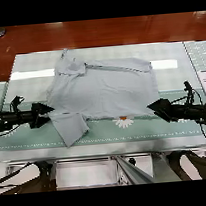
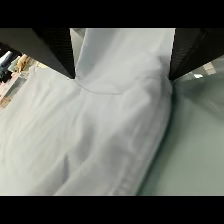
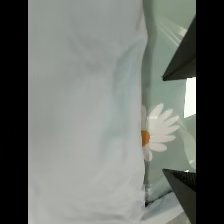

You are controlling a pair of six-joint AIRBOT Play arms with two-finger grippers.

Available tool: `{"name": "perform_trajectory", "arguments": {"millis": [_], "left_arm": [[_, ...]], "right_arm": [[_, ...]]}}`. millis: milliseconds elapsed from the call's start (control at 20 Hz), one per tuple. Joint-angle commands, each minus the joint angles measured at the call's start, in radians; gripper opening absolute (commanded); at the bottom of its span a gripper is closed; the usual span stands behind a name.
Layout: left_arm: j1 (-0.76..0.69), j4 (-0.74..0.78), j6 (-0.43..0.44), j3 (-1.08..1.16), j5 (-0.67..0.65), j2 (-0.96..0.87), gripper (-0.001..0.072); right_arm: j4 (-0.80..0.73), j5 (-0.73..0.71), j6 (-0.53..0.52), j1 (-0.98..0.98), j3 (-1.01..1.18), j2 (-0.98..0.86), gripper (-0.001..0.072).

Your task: Fold the shirts.

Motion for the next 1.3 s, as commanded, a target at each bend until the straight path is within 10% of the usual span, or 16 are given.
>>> {"name": "perform_trajectory", "arguments": {"millis": [0,50,150,450,1100,1150,1250], "left_arm": [[-0.069,-0.052,0.020,-0.005,0.071,-0.021,0.0700],[-0.074,-0.069,0.020,-0.003,0.074,-0.021,0.0674],[-0.074,-0.073,0.035,0.012,0.043,-0.021,0.0016],[-0.074,-0.073,0.106,0.045,-0.016,-0.019,0.0023],[-0.072,-0.088,0.107,0.045,0.003,-0.019,0.0023],[-0.072,-0.089,0.107,0.045,0.002,-0.018,0.0023],[-0.072,-0.100,0.111,0.050,0.001,-0.013,0.0022]], "right_arm": [[0.020,0.002,-0.001,-0.001,-0.002,0.003,0.0627],[0.011,-0.005,0.000,-0.009,0.002,0.003,0.0627],[-0.055,0.016,0.002,-0.095,0.040,0.003,0.0627],[-0.452,0.156,0.145,-0.304,0.021,0.003,0.0627],[-0.187,-0.134,0.143,-0.004,0.159,-0.400,0.0617],[-0.187,-0.132,0.143,0.029,0.203,-0.437,0.0565],[-0.190,-0.103,0.125,0.091,0.306,-0.504,0.0089]]}}
